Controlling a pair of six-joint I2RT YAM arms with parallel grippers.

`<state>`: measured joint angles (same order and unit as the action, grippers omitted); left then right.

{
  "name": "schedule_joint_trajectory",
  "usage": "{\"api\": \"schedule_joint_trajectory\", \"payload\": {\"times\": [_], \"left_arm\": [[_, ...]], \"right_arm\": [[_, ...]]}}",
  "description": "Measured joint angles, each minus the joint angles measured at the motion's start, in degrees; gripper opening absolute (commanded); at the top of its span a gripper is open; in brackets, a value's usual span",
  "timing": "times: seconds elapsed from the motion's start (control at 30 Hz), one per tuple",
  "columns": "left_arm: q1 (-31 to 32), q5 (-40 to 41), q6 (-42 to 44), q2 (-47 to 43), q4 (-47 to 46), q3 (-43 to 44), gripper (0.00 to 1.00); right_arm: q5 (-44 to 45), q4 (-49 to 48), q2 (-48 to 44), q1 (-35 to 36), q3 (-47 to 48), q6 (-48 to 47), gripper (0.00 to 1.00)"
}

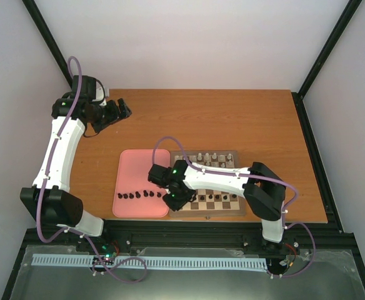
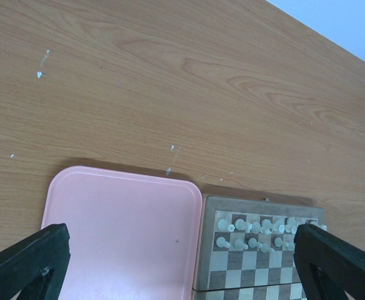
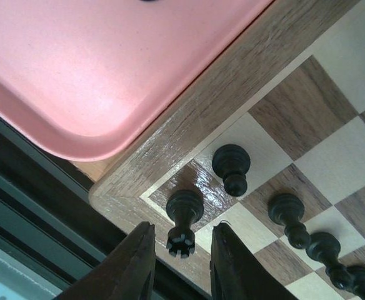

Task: Set up the chess pieces on the board
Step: Place the chess piece on the chessboard, then pick up the chess piece from the storage box.

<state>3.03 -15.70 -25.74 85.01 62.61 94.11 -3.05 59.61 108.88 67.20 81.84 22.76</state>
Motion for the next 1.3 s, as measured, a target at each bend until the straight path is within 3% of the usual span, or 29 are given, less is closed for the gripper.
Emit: {"api": "schedule_joint_trajectory", "payload": {"times": [0.17,0.4,0.63,1.3], "left_arm": [[0.0,0.0,0.0,0.0,0.0,0.0,1.0],[0.0,0.0,0.0,0.0,0.0,0.0,1.0],[0.0,0.0,0.0,0.0,0.0,0.0,1.0],[0.0,0.5,0.0,0.0,0.0,0.0,1.0]], "right_arm": [[0.1,1.7,-1.2,0.0,2.7,0.0,0.29],[0.7,4.2,-1.7,0.0,10.3,-1.8,0.38],[0.0,3.8,4.3,0.0,18.1,-5.9,0.4],[-7.4,-0.8,13.7,-4.2,18.7,-11.0,0.4]]}}
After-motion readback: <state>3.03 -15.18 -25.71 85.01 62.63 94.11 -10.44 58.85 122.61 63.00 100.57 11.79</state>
